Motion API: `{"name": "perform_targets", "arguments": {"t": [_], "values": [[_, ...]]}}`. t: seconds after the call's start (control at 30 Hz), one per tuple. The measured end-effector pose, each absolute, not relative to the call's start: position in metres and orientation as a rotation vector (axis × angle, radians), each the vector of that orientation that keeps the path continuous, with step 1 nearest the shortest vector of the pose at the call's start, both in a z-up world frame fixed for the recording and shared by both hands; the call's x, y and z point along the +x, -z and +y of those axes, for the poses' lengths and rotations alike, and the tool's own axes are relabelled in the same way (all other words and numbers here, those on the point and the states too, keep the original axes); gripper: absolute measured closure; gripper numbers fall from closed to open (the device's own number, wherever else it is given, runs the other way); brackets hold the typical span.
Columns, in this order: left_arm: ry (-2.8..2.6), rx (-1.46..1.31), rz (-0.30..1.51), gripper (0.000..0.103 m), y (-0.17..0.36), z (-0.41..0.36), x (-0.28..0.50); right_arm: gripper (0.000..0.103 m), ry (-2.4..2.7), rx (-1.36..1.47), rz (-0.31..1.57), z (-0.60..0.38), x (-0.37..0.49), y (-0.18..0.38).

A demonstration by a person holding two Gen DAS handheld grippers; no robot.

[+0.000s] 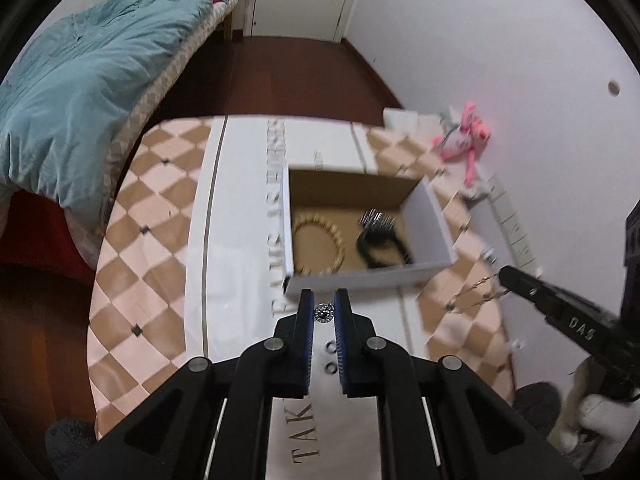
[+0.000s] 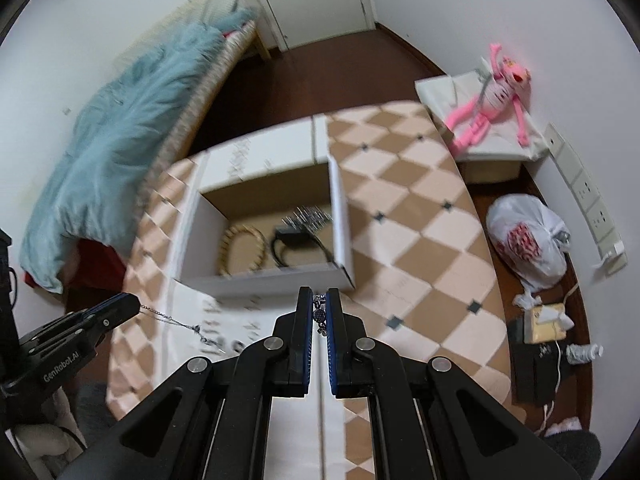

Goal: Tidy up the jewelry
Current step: 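Carry both necklaces into the white box and open both grippers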

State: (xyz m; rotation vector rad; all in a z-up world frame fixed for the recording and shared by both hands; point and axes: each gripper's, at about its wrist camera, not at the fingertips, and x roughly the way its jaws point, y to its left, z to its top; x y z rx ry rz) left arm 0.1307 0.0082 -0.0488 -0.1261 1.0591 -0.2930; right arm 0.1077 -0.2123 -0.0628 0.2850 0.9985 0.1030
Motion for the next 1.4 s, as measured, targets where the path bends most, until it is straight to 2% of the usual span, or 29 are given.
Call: {"name": "perform_targets", "arguments": {"t": [0.23,0.43,0.63,1.2,1.27,1.37,1.4], "values": [[0.352,-0.169,0.985,0.096,0.001,0.009,0.157,0.097,-0.188,0.261,0.916,-0.197,0.132,0.007],[0.378,-0.170,0.943,0.096,-0.024,0.003,0.190,0.097,-0.210,0.226,0.923,-0.190,0.174,-0.009],[0.380,-0.141,0.970,0.096,-0.017,-0.008,0.226,0.097,-0.191,0.196,1.012,-0.190,0.216,0.014],[0.233,-0.076,1.225,0.093,0.067,-0.022,0.283,0.096,-0.089,0.090,1.263,-0.199,0.287,0.105],[0.194,-0.063,1.228,0.088,0.071,-0.019,0.284,0.095,-0.090,0.101,1.270,-0.202,0.288,0.107],[0.145,-0.032,1.213,0.065,0.074,-0.014,0.281,0.095,-0.084,0.131,1.270,-0.208,0.286,0.107],[0.133,-0.030,1.210,0.053,0.075,-0.012,0.279,0.095,-0.086,0.147,1.268,-0.210,0.285,0.107]]}}
